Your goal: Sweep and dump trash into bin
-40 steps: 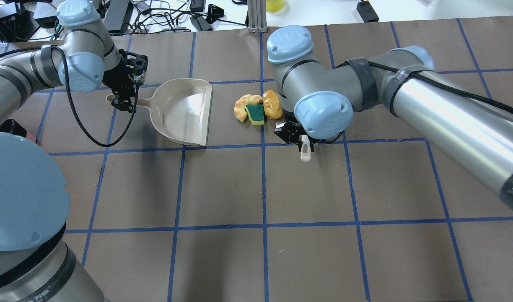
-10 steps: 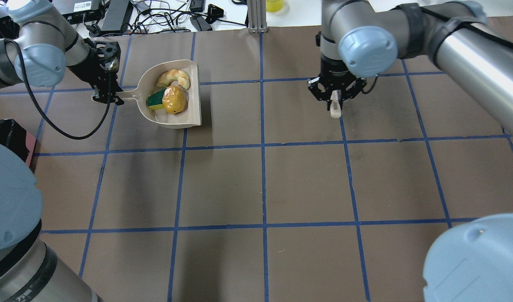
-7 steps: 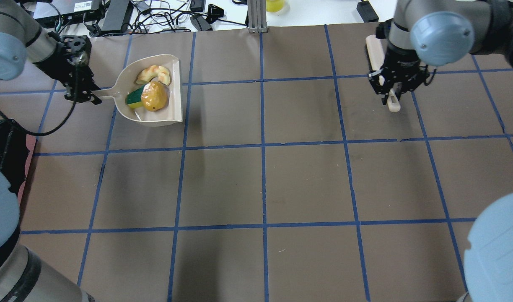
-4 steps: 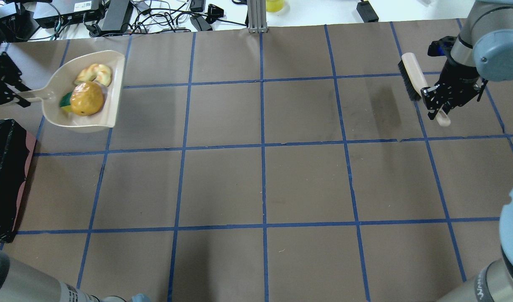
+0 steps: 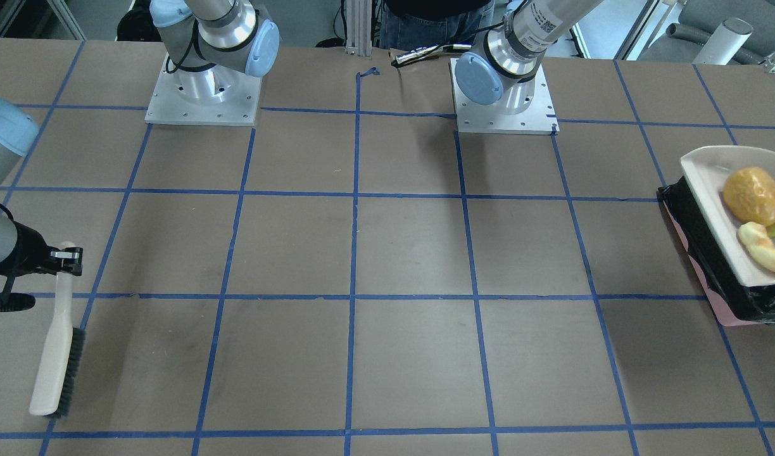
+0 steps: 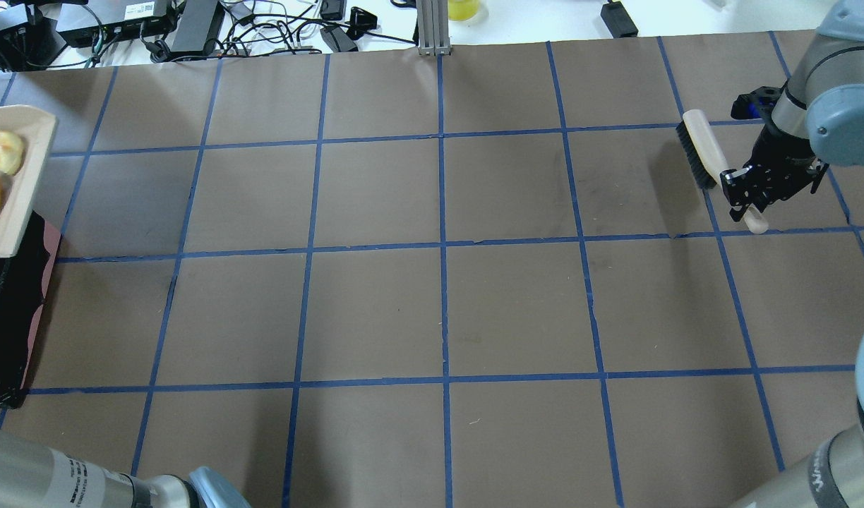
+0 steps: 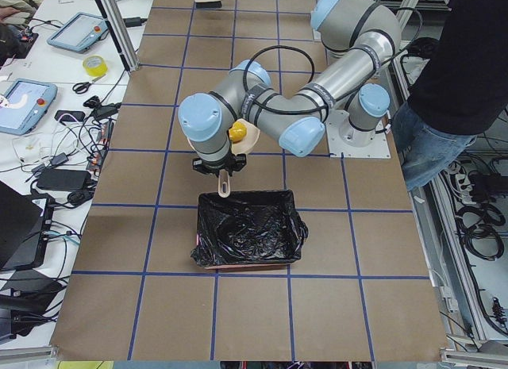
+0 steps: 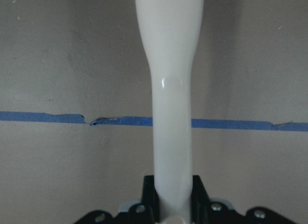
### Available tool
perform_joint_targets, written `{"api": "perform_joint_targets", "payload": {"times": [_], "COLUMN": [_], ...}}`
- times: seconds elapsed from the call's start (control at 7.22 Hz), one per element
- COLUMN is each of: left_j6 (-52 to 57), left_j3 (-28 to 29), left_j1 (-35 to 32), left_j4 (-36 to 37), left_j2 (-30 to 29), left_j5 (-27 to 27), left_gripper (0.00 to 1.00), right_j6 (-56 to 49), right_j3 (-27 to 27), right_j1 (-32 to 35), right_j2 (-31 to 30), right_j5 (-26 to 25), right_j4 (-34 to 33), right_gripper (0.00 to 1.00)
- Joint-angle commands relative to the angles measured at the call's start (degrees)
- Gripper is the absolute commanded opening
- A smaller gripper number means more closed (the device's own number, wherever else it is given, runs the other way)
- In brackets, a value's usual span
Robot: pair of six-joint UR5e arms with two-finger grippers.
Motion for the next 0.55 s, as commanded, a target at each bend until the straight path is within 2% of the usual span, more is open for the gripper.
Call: {"api": "perform_joint_targets", "payload": {"times": [0.0,0.42], "left_j6": [7.6,17.2], "left_j3": [2.9,7.5], "left_j1": [7.4,10.5], "left_j4": [1.2,9.5], "left_j2": [-3.1,-9.6], "left_j5": [0.0,0.9], "left_gripper": [0.0,0.0], "right_j6": [0.0,0.5], "right_j3": [1.1,1.3], "right_j1": [0.0,0.0], "right_j2": [0.0,0.1], "right_j5": [0.1,0.0], "right_j4": [-0.1,-0.2], "right_gripper": [0.0,0.0]}}
